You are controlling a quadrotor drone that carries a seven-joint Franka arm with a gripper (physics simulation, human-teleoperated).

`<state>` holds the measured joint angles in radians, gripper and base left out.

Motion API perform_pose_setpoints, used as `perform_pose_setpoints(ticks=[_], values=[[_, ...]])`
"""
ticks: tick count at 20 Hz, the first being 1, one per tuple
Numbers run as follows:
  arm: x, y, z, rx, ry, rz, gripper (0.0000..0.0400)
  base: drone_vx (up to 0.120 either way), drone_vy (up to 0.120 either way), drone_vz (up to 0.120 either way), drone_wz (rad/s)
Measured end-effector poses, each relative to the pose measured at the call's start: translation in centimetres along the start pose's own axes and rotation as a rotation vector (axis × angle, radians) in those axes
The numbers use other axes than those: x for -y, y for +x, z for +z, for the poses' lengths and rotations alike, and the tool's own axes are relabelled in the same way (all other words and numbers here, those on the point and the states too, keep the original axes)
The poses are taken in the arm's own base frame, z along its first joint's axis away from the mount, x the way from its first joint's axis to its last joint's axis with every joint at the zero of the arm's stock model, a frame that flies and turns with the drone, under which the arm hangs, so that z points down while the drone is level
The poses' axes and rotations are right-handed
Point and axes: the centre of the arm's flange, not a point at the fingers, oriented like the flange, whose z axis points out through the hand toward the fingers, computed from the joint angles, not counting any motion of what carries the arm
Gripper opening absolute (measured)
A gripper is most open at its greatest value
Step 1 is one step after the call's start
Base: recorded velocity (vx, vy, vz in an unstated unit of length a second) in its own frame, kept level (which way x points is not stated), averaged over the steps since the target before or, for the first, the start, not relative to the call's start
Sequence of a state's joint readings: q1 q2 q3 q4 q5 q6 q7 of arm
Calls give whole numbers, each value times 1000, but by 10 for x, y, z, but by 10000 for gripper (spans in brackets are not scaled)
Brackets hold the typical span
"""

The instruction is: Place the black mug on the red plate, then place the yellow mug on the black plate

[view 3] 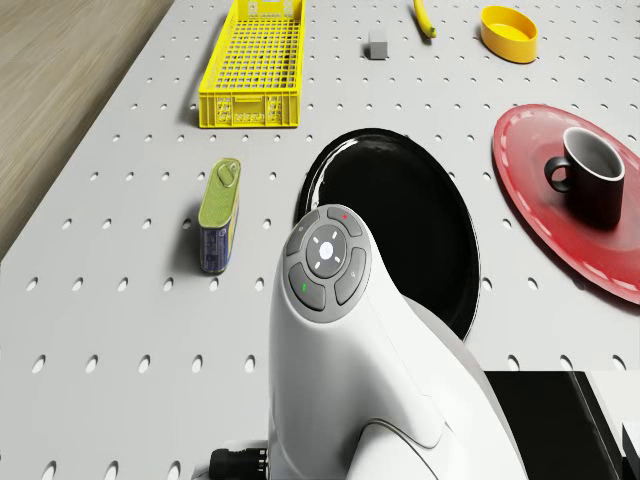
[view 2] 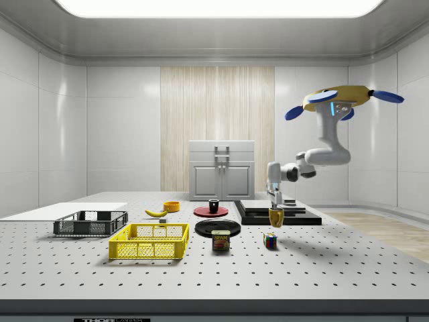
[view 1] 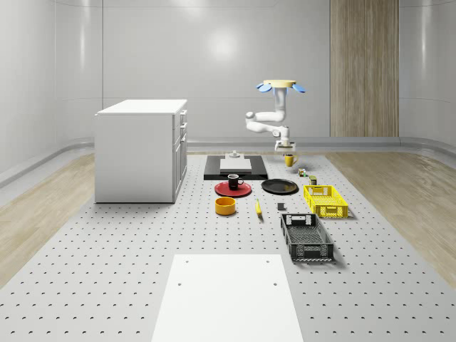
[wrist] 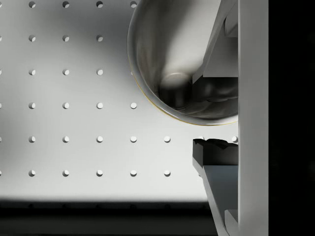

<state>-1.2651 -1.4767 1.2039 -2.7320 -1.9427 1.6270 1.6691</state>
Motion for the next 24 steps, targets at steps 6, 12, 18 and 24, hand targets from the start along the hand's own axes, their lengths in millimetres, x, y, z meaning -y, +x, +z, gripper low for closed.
perform_pose_setpoints(ticks=[6, 12, 18, 24], values=[[0, 0, 0, 0, 0, 0, 110, 120, -120, 0, 0], [0, 0, 0, 0, 0, 0, 110, 120, -120, 0, 0], [0, 0, 0, 0, 0, 0, 110, 120, -120, 0, 0], [0, 0, 0, 0, 0, 0, 110, 120, -40, 0, 0]])
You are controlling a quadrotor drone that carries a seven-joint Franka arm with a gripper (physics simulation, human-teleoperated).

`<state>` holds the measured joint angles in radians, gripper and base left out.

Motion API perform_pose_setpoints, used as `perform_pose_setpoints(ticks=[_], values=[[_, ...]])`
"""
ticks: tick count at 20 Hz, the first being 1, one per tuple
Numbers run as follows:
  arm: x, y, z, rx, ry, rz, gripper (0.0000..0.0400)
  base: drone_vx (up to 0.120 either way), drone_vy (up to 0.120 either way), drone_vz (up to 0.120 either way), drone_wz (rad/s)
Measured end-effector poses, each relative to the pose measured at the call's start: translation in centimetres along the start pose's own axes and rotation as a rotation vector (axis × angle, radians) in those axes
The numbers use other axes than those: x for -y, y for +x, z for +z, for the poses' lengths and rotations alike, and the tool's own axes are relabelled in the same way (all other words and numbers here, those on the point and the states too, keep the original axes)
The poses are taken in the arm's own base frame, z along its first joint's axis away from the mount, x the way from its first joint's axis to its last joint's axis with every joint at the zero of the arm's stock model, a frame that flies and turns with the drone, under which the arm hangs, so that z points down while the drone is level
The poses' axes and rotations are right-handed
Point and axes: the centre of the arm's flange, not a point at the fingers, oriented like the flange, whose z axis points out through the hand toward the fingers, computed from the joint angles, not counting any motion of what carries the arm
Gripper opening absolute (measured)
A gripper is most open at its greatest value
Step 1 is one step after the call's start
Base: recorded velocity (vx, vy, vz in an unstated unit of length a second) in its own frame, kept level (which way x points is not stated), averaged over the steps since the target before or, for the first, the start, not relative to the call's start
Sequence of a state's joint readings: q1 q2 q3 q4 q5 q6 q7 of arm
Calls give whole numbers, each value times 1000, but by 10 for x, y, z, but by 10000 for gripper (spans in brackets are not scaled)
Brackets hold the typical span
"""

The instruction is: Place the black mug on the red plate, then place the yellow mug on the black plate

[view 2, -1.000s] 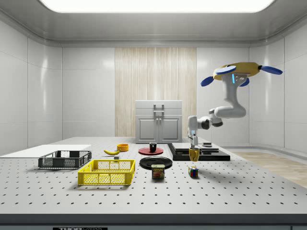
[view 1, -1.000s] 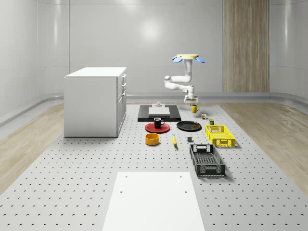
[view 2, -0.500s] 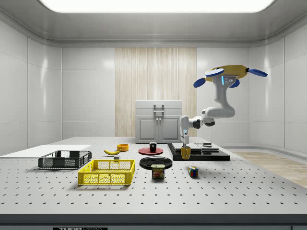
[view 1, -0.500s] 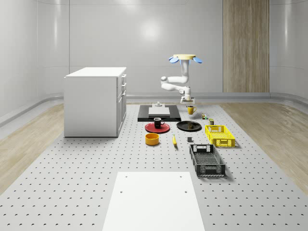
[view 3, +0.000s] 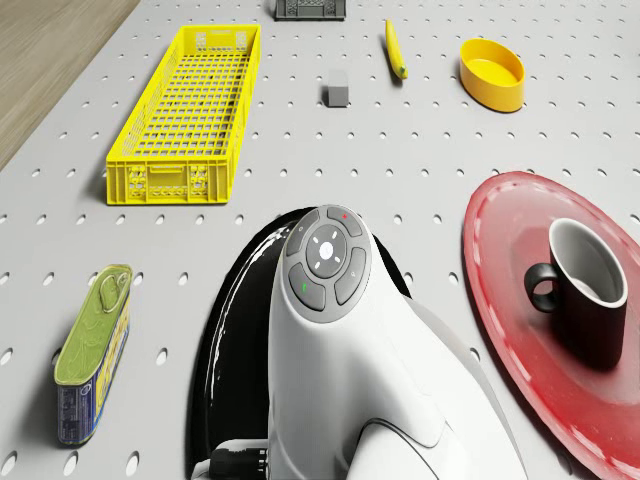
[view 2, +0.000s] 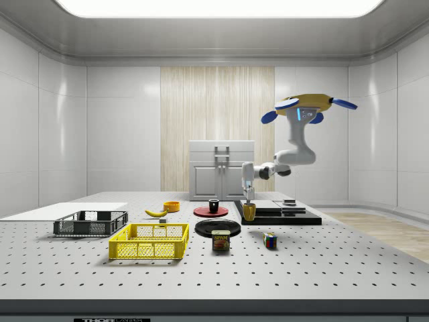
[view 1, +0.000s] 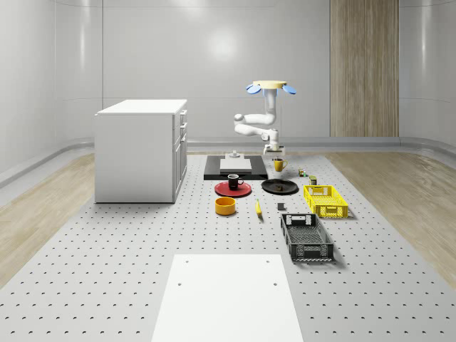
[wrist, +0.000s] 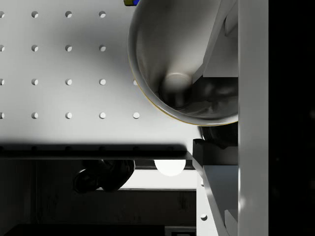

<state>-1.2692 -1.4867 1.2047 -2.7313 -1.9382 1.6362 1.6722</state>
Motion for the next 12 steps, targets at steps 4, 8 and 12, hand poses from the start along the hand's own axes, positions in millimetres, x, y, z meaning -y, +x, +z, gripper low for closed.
perform_pose_setpoints(ticks=[4, 8, 12], values=[[0, 0, 0, 0, 0, 0, 110, 120, 0, 0, 0], [0, 0, 0, 0, 0, 0, 110, 120, 0, -50, 0], [0, 0, 0, 0, 0, 0, 110, 120, 0, -70, 0]])
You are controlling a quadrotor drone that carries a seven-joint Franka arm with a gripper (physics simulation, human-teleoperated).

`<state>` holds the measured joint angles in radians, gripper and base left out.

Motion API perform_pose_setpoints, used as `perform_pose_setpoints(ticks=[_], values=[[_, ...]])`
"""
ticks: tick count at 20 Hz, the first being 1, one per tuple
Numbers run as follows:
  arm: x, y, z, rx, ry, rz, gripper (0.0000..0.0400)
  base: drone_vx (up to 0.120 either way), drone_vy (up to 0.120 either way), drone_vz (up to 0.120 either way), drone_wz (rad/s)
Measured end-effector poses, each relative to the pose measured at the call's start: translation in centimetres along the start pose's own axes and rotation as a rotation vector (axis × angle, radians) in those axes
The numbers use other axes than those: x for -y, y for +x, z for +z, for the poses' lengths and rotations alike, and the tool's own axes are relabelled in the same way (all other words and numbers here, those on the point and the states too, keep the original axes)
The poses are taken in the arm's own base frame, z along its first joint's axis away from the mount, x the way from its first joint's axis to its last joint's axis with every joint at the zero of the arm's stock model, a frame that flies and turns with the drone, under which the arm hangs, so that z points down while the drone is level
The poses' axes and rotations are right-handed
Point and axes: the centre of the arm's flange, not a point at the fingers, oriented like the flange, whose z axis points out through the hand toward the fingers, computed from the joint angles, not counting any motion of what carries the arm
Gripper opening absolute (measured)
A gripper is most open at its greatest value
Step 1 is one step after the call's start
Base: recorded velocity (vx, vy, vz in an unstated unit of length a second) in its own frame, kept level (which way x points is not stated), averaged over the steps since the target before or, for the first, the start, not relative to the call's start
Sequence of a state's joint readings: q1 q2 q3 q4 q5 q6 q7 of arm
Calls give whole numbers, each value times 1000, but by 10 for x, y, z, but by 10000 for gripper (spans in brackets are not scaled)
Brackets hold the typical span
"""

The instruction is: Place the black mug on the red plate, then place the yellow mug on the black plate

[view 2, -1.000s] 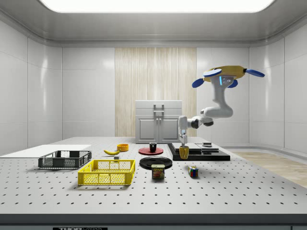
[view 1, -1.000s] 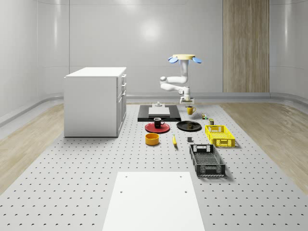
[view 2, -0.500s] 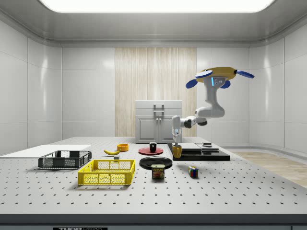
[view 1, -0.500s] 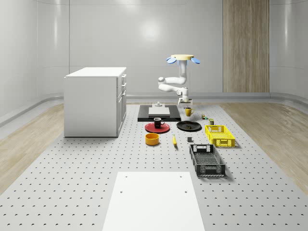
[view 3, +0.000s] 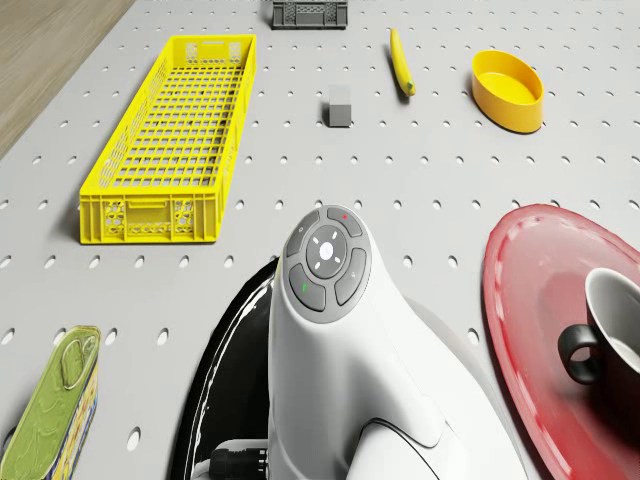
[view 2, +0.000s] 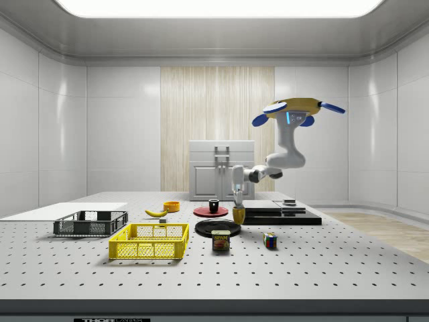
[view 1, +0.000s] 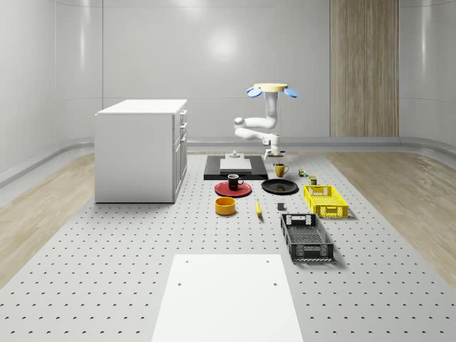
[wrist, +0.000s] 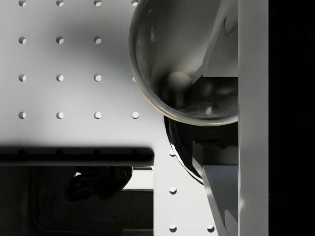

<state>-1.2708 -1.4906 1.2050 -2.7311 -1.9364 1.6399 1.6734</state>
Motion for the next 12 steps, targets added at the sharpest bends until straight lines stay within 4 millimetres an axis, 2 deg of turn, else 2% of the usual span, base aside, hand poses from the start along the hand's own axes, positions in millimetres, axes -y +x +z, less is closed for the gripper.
perform_pose_setpoints(ticks=[4, 7, 12], values=[[0, 0, 0, 0, 0, 0, 110, 120, -10, 0, 0], [0, 0, 0, 0, 0, 0, 110, 120, -107, 0, 0], [0, 0, 0, 0, 0, 0, 110, 120, 0, 0, 0]])
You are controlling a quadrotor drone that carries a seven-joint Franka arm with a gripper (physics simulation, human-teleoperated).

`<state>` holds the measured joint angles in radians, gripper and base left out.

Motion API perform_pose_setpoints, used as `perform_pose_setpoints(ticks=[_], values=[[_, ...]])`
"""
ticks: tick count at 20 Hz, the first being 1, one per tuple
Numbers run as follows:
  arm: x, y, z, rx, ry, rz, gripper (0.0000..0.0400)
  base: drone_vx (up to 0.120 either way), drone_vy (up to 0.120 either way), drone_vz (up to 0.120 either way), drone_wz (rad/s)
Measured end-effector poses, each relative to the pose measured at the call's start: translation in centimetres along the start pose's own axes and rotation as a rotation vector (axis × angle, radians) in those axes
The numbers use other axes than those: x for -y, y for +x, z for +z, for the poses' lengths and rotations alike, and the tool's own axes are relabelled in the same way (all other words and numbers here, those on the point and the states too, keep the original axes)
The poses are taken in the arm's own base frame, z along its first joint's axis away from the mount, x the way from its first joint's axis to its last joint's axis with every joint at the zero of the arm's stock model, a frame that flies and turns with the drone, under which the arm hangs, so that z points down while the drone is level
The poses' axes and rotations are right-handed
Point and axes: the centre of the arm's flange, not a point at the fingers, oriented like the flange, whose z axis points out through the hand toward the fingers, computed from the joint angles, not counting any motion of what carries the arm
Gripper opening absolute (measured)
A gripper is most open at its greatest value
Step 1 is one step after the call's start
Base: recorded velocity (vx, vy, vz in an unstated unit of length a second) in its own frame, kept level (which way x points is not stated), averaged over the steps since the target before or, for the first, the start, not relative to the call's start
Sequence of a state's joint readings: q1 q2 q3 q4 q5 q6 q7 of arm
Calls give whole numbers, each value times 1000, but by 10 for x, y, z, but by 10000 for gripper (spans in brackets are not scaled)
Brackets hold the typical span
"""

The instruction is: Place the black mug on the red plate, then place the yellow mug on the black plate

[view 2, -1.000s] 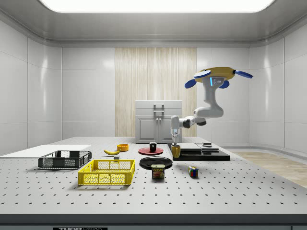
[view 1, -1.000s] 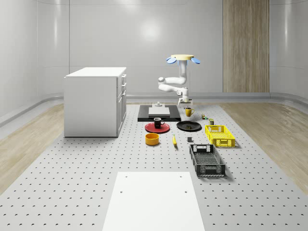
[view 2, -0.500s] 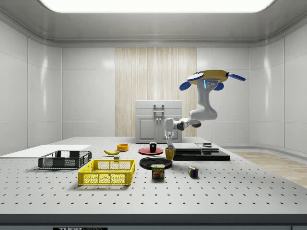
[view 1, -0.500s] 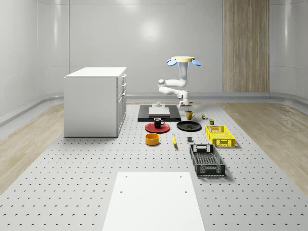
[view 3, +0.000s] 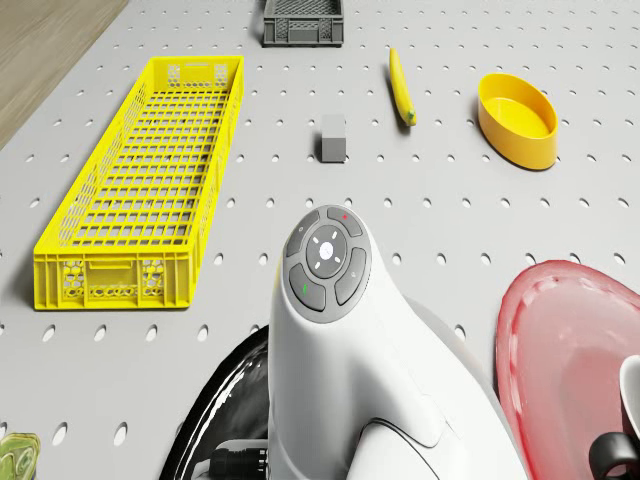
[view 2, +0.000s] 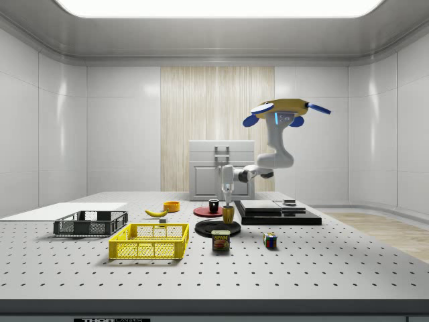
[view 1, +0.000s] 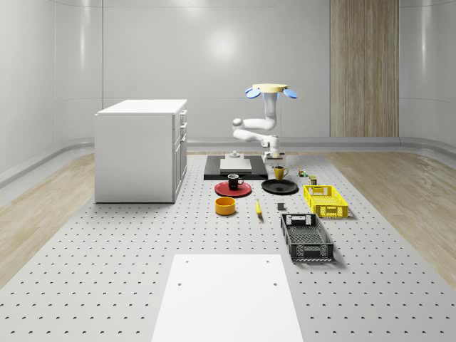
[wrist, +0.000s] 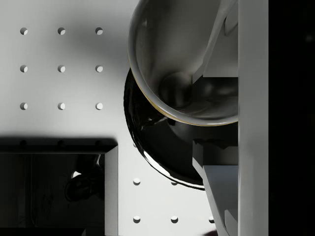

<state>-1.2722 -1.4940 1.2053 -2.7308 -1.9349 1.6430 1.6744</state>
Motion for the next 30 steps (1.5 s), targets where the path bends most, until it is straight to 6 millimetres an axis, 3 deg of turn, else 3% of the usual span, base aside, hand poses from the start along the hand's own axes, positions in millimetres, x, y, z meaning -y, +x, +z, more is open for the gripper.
perform_pose_setpoints(ticks=[7, 10, 19, 21, 23, 26, 30], values=[[0, 0, 0, 0, 0, 0, 110, 120, 0, 0, 0], [0, 0, 2, 0, 0, 0, 110, 13, 0, 0, 0], [0, 0, 33, 0, 0, 0, 110, 0, 0, 0, 0], [0, 0, 38, 0, 0, 0, 224, 0, 0, 0, 0], [0, 0, 38, 0, 0, 0, 293, 0, 0, 0, 0], [0, 0, 31, 0, 0, 0, 350, 0, 0, 0, 0], [0, 0, 15, 0, 0, 0, 381, 0, 0, 0, 0]])
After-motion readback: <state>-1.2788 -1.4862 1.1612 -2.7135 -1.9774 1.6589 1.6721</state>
